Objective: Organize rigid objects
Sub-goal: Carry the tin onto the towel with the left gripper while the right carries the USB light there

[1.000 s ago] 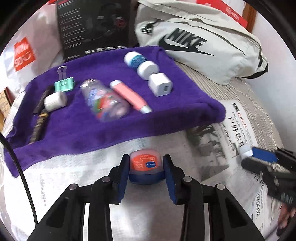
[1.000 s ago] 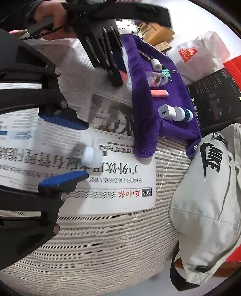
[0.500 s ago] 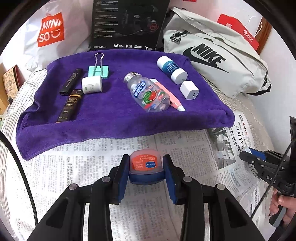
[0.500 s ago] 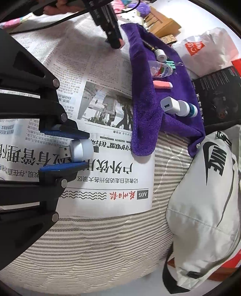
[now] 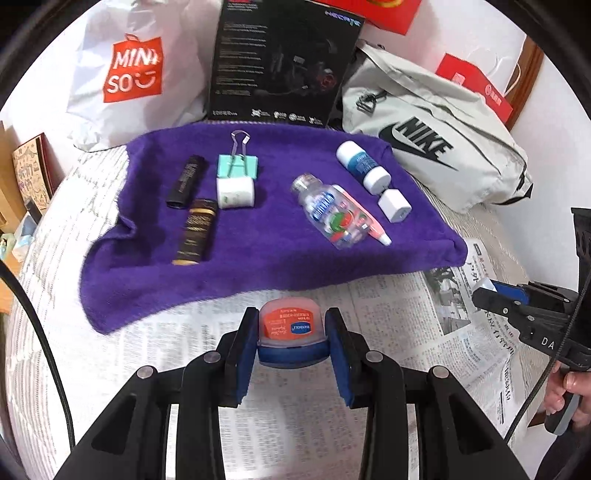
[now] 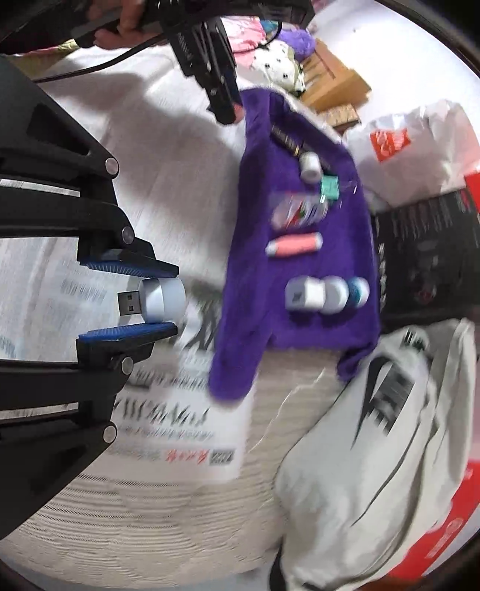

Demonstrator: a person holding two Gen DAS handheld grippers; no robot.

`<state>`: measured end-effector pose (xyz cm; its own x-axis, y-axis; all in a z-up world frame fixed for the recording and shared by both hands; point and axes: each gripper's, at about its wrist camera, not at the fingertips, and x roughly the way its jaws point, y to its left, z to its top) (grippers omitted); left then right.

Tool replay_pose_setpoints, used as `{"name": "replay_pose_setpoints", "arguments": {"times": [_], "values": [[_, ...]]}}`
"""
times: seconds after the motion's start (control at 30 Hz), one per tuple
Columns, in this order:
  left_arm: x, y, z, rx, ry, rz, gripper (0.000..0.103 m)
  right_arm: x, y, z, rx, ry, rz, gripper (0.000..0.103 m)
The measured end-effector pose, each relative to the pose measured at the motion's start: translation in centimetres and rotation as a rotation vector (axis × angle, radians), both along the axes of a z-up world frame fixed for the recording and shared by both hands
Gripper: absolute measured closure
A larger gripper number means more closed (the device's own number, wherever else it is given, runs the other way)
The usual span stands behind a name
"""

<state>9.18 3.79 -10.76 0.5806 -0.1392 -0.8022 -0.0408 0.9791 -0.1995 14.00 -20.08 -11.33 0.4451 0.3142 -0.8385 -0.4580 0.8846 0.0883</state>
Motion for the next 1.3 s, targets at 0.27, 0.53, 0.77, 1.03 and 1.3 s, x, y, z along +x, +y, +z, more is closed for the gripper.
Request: {"name": "replay_pose_setpoints", "arguments": {"times": [0.27,0.53,0.77,1.03,1.3], "values": [[0.4,2.4,1.5,0.006,-0.027,0.013,0.068,1.1,3.7,1.7,0.01,-0.021,0.076,0.079],[2.0,3.2,2.0,-0.008,-0.036,0.005,0.068,2.8,5.9,2.9,0.018,-0.037,0.117,0.079],[4.4,3.2,1.6,-0.021,-0.021,-0.006,0.068,5.4,6.6,2.6,-0.001,-0.028,0.112,0.079],[6.5,3.0,0.9,-0.022,-0.006,-0.017,0.068,7.9,5.8,0.7,-0.039,0.012,0.088,0.079],[8.1,2.5,0.1,-0.017,0.016,-0.038,0.068,9.0,5.7,-0.6,-0.069,0.04,0.085,0.079]]}}
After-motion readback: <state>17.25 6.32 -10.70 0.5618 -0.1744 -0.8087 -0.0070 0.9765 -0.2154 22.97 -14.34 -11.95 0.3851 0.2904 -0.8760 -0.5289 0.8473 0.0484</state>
